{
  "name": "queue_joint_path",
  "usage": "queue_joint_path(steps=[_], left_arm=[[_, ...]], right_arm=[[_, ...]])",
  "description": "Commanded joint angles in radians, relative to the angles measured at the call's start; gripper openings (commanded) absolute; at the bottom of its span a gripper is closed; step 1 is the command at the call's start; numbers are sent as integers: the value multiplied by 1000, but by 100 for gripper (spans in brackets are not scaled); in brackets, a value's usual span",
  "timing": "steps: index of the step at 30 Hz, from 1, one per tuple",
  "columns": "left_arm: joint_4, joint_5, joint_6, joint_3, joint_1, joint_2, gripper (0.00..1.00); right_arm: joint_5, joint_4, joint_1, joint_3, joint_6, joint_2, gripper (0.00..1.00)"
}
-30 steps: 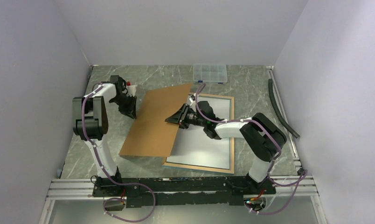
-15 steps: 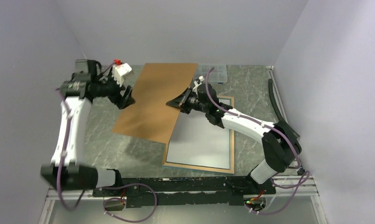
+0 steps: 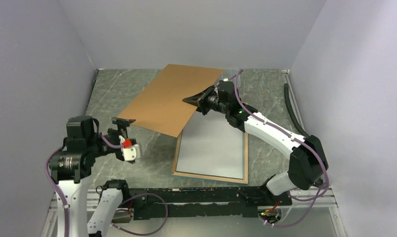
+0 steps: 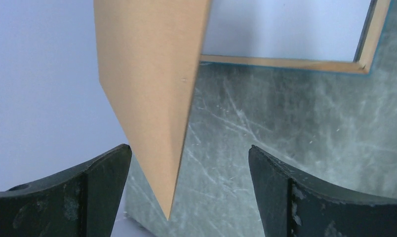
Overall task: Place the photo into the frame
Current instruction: Pick up the photo frame item at the center of the board.
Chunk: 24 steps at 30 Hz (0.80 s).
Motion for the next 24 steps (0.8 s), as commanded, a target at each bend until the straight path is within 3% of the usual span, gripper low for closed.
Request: queue_joint_path(steps=[1,5,10,14,19,21,24], left_arm=[[143,42,257,-102,0,-74,93],[272,78,272,-166,0,-83,90],[473,68,279,-259,0,-73,75],[605,57,183,-262,1,-35,43],[629,73,170,-266,-1,-13,13],[663,71,162,-287,-1,-28,3],[726,63,157,-325,-1,-55,2]], right_arm=[[18,110,20,32,106,-90,0],[30,132,37,13,137,-104,0],[39,143,71,3,148,-112,0],[55,151,98,-25,155,-120,0],[47,197,126,-47,171,-98,1],[18,206,127,-45,128,-89,15],[-46,242,124,-72,39,-95,41]])
